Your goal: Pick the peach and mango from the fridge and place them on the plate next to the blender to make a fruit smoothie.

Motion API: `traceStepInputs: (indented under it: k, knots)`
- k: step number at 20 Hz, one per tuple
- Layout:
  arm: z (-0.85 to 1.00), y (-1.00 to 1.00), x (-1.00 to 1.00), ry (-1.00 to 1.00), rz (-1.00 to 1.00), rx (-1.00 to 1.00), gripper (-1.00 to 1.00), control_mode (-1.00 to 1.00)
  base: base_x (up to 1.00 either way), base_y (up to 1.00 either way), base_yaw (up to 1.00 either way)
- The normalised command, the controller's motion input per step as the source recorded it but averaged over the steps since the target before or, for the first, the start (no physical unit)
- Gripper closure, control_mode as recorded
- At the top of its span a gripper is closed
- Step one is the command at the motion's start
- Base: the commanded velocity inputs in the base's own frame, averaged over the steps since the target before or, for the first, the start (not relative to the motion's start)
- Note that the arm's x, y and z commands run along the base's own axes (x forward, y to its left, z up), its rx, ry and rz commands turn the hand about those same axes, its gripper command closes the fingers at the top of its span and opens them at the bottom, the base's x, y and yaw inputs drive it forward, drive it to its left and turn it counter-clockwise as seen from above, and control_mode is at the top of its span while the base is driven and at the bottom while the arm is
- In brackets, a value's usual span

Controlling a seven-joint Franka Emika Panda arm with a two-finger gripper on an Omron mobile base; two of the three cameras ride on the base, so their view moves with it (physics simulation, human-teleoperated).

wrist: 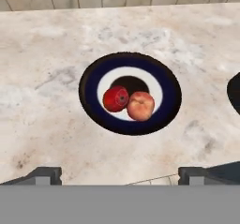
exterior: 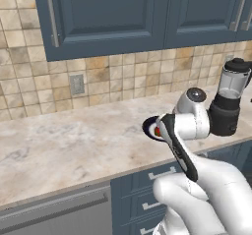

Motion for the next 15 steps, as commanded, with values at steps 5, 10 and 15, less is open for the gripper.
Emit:
traceStepInputs:
  k: [5,10,15]
  knots:
    - [0.7,0.0,-0.72,-0.1,0.0,0.02,-1.0,-1.0,0.0,0.0,0.0]
    - [0.64,0.0,-0.72,-0.08,0.0,0.03,-1.0,-1.0,0.0,0.0,0.0]
    - [0.58,0.0,-0.7,-0.08,0.0,0.03,-1.0,-1.0,0.0,0.0,0.0]
